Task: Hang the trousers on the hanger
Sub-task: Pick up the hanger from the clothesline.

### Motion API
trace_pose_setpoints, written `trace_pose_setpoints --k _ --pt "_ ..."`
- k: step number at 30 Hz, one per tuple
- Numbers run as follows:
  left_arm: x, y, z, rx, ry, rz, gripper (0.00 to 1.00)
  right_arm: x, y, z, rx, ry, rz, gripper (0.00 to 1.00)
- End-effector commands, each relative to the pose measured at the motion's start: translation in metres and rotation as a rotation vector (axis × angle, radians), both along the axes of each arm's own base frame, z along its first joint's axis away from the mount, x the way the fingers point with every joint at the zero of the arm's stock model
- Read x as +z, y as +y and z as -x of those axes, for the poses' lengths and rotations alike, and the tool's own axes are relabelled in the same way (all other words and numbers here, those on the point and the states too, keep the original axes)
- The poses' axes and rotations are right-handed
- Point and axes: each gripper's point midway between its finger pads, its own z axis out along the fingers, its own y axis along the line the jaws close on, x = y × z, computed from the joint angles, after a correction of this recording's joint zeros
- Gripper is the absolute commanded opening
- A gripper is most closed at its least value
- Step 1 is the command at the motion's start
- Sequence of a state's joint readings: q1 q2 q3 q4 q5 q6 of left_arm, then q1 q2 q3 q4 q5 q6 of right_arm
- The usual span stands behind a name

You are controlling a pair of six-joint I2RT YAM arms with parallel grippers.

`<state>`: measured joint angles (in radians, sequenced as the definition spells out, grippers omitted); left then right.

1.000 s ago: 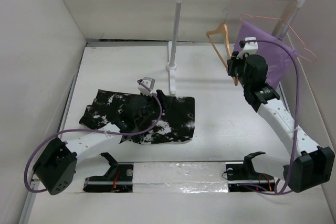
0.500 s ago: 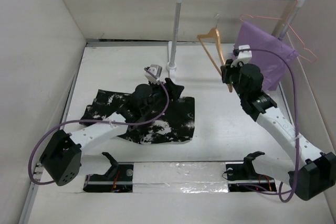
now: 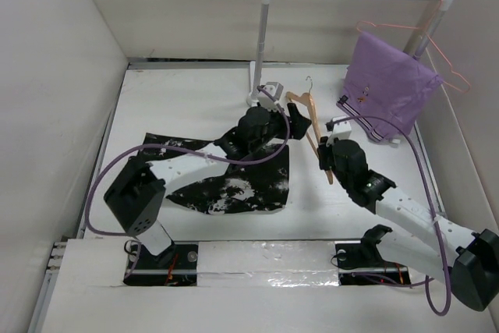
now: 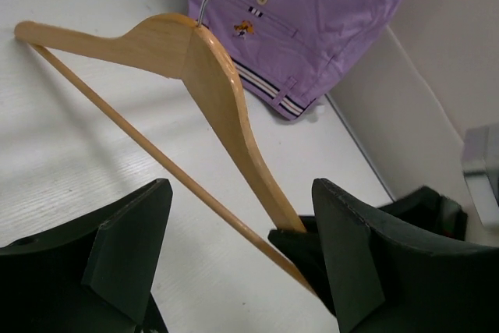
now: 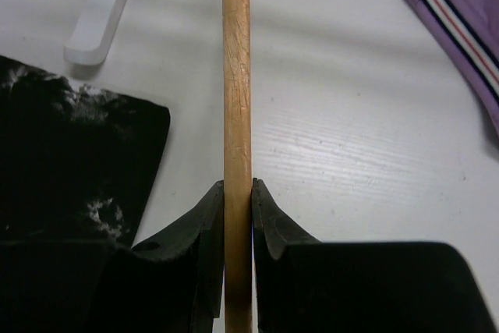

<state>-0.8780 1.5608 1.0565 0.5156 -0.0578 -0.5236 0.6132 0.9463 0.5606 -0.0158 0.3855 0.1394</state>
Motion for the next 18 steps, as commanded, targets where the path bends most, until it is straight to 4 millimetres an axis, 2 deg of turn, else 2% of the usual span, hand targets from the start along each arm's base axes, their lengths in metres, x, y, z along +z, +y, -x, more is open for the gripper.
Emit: trace_pose_setpoints --k 1,3,6,7,9,10,13,18 --pt "0.010 -0.016 -0.015 0.029 0.005 0.010 0.71 0.006 0.006 0.004 -0.024 -0.047 -0.067 0.00" --pt "0.000 -0.025 -0.024 0.034 0.018 -0.005 0.71 -0.001 0.011 0.008 -0.004 -0.041 -0.075 0.00" --pt "-0.003 -0.041 -0.022 0.018 0.013 0.014 0.71 -0.008 0.010 0.015 -0.018 -0.027 -0.056 0.00" --pt "-0.004 -0.040 -0.028 0.041 0.010 0.005 0.71 -0.009 0.009 0.016 -0.021 -0.027 -0.054 0.00" --pt "-0.012 -0.049 -0.029 0.061 0.012 -0.039 0.71 -0.012 0.012 0.017 -0.006 -0.022 -0.051 0.00" --pt "-0.023 -0.048 -0.035 0.088 0.015 -0.068 0.71 -0.013 0.012 0.017 -0.007 -0.020 -0.049 0.00" --pt "-0.028 -0.047 -0.050 0.157 0.023 -0.099 0.69 -0.014 0.015 0.020 -0.007 -0.021 -0.054 0.00" --pt "-0.038 -0.055 -0.053 0.168 0.032 -0.109 0.59 -0.022 0.020 0.023 0.000 0.004 -0.041 0.00"
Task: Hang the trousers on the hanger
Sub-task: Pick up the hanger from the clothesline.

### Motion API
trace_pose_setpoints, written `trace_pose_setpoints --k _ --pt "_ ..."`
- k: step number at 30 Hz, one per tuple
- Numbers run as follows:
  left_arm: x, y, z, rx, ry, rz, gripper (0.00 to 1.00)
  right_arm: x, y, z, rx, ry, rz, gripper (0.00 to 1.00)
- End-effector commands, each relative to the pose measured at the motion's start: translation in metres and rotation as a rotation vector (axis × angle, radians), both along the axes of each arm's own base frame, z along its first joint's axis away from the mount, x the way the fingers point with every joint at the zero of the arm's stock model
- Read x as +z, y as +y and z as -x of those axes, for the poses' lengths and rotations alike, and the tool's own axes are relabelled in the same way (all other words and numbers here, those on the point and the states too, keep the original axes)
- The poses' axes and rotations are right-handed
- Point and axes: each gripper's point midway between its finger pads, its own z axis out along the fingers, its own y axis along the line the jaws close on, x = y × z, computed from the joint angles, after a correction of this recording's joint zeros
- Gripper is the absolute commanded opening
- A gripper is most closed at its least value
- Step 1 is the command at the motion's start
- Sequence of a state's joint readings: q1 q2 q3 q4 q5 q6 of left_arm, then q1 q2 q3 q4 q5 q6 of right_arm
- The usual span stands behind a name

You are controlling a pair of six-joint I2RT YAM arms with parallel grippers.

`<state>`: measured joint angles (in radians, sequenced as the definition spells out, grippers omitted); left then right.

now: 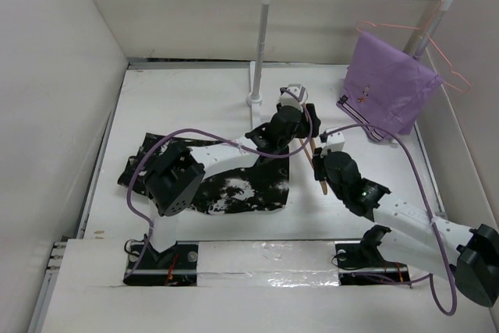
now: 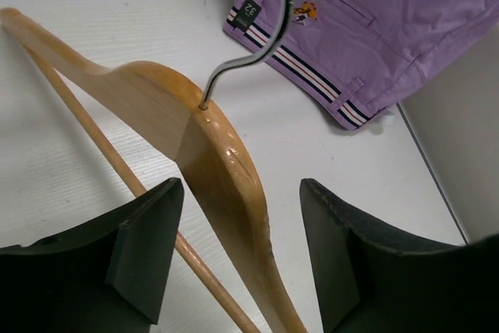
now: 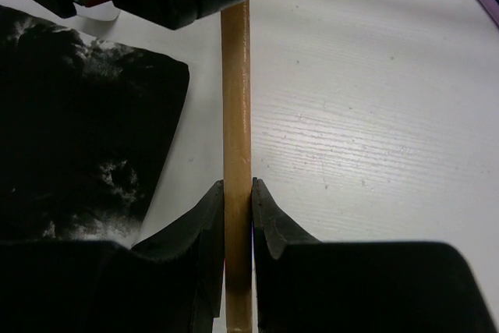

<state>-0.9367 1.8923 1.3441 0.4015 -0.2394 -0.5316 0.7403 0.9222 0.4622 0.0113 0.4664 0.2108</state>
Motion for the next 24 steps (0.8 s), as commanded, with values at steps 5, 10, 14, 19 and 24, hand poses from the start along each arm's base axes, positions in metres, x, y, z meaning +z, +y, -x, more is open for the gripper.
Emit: trace_pose_setpoints --k 5,10,14,19,24 --pt "0.009 0.001 -0.013 0.067 -0.026 0.002 0.32 -0.005 0.008 0.002 -0.027 0.015 -0.002 0.02" --pt "0.002 0.012 -0.003 0.064 -0.010 0.018 0.00 -0.011 0.006 0.020 -0.023 0.064 -0.015 0.50" --pt "0.003 0.022 0.020 0.043 0.012 0.116 0.00 0.003 0.004 0.034 0.011 0.066 -0.066 0.81" --pt "-0.003 0.036 0.043 0.052 0.041 0.194 0.00 0.037 0.004 0.050 0.090 0.011 -0.156 0.78" --pt "-0.021 0.060 0.066 0.074 0.085 0.289 0.00 0.034 0.019 0.046 0.174 0.033 -0.167 0.00"
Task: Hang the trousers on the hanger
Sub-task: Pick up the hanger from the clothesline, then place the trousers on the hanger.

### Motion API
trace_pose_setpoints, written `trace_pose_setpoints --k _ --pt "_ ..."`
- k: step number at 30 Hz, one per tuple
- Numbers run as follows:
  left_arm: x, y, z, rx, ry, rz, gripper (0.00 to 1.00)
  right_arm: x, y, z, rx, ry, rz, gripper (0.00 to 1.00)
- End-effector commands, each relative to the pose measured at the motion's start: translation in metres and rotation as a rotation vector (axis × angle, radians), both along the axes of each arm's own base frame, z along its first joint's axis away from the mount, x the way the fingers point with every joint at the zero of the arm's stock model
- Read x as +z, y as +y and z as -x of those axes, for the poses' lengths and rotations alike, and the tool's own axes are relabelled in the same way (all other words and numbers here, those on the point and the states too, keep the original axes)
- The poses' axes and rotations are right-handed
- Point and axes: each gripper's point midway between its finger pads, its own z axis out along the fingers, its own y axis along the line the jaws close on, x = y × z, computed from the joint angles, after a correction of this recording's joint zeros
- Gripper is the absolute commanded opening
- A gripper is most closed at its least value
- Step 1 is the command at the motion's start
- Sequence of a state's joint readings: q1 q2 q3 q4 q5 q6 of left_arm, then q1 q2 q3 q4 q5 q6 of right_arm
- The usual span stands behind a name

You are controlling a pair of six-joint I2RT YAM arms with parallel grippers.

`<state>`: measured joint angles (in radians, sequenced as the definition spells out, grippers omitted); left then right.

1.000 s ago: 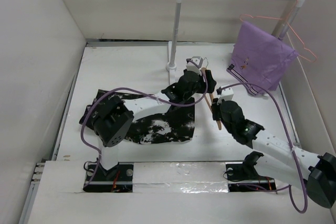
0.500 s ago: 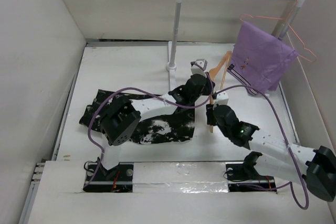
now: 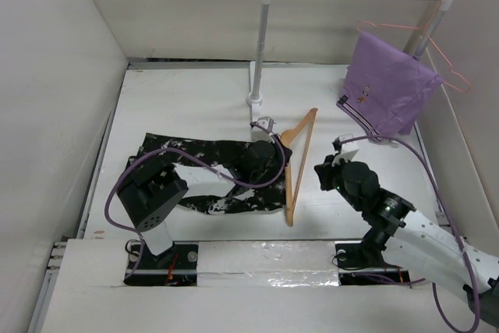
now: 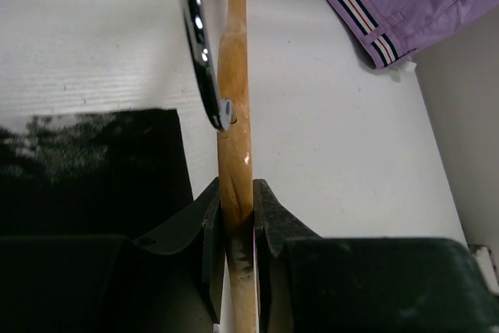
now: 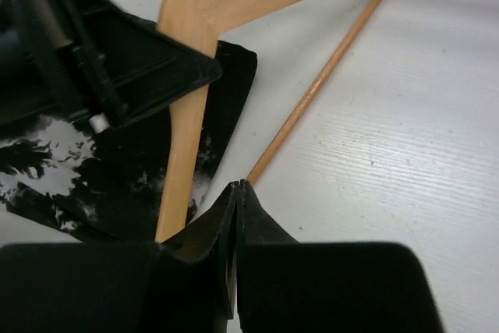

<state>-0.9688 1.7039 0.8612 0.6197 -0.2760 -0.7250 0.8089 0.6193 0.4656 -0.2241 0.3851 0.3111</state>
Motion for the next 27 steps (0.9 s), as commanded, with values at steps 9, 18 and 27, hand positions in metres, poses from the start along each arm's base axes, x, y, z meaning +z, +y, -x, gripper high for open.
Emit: trace_pose_setpoints --k 9,18,27 --pt "0.006 0.032 0.023 0.081 -0.004 0.185 0.00 -0.030 0.065 -0.032 0.178 0.096 -0.079 0.29" --pt "-0.016 0.048 0.034 0.081 0.018 0.154 0.00 -0.077 0.091 -0.054 0.171 0.197 -0.119 0.51" --pt "-0.027 0.058 0.032 0.093 0.020 0.129 0.00 -0.110 0.093 -0.061 0.134 0.244 -0.127 0.43"
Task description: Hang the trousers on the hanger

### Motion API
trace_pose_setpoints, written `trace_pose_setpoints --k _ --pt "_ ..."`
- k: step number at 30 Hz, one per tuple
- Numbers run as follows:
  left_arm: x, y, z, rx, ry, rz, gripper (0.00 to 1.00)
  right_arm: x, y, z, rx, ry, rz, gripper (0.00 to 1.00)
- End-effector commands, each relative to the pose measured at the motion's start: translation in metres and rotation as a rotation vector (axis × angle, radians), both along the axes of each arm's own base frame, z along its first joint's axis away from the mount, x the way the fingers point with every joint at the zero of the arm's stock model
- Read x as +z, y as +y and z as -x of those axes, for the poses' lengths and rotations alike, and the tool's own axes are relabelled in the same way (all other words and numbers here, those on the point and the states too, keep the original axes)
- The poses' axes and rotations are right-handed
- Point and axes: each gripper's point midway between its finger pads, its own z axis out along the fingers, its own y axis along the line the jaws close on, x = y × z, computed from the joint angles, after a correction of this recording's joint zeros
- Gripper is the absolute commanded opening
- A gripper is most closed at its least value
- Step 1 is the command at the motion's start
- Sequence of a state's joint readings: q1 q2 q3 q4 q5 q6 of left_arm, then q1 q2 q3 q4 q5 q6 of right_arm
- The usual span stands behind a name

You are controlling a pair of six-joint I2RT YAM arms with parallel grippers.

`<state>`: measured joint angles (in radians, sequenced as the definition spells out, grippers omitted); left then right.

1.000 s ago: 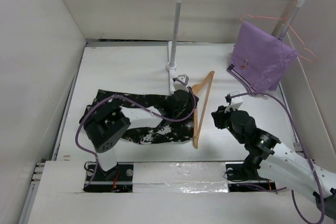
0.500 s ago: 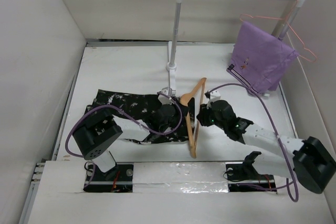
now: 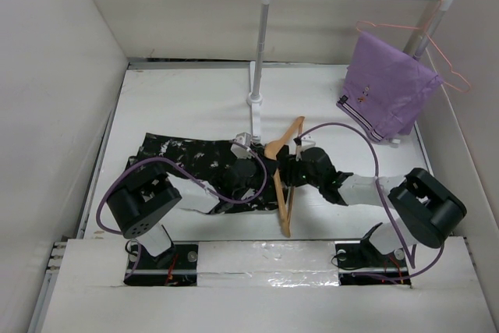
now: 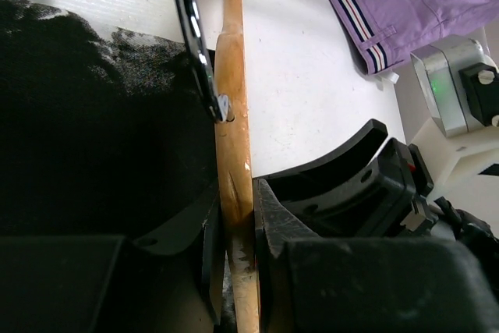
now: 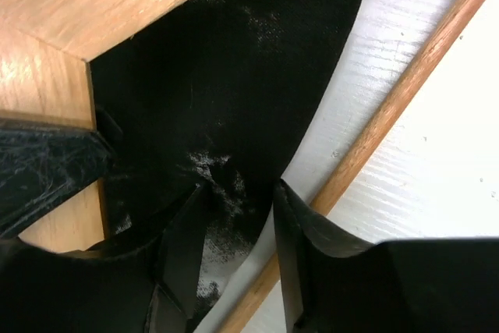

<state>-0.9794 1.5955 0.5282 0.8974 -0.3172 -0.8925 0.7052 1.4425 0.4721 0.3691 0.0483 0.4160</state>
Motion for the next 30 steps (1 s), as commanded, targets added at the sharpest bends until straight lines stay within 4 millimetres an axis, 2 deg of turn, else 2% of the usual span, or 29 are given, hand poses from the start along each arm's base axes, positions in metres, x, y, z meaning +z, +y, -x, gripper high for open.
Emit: trace_pose_setpoints --k 1,3,5,8,10,12,13,14,17,18,23,28,30 --pt "-0.004 0.013 -0.002 0.017 -0.030 -0.041 0.00 0.017 0.010 -0.015 -0.019 -0.058 -0.085 0.40" --pt "-0.006 0.014 -0.006 0.014 -0.030 -0.044 0.00 0.017 0.010 -0.016 -0.020 -0.062 -0.088 0.33" --pt "-0.006 0.017 -0.009 0.022 -0.036 -0.050 0.00 0.016 0.011 -0.017 -0.010 -0.059 -0.093 0.17" --pt "-0.008 0.020 -0.010 0.025 -0.050 -0.078 0.00 0.024 0.005 -0.020 -0.005 -0.073 -0.123 0.00" --pt "-0.009 0.026 -0.012 0.028 -0.062 -0.113 0.00 0.032 -0.001 -0.022 -0.009 -0.093 -0.135 0.00" --pt "-0.010 0.038 -0.016 0.060 -0.073 -0.150 0.00 0.046 -0.015 -0.029 -0.035 -0.120 -0.129 0.00" --pt "-0.010 0.040 -0.016 0.059 -0.085 -0.172 0.00 0.047 -0.022 -0.029 -0.037 -0.118 -0.105 0.00" --pt "-0.010 0.044 -0.017 0.060 -0.084 -0.186 0.00 0.060 -0.032 -0.033 -0.062 -0.153 -0.119 0.00" --pt "-0.015 0.053 -0.019 0.058 -0.079 -0.245 0.00 0.071 -0.048 -0.034 -0.083 -0.179 -0.122 0.00" --pt "-0.016 0.056 -0.020 0.068 -0.080 -0.257 0.00 0.081 -0.057 -0.038 -0.102 -0.202 -0.128 0.00" --pt "-0.017 0.077 -0.023 0.119 -0.085 -0.301 0.00 0.084 -0.086 -0.040 -0.155 -0.206 -0.111 0.00" --pt "-0.017 0.095 -0.016 0.127 -0.084 -0.344 0.00 0.086 -0.128 -0.047 -0.257 -0.211 -0.148 0.00" --pt "-0.014 0.104 -0.013 0.144 -0.083 -0.362 0.00 0.092 -0.136 -0.049 -0.274 -0.231 -0.150 0.00"
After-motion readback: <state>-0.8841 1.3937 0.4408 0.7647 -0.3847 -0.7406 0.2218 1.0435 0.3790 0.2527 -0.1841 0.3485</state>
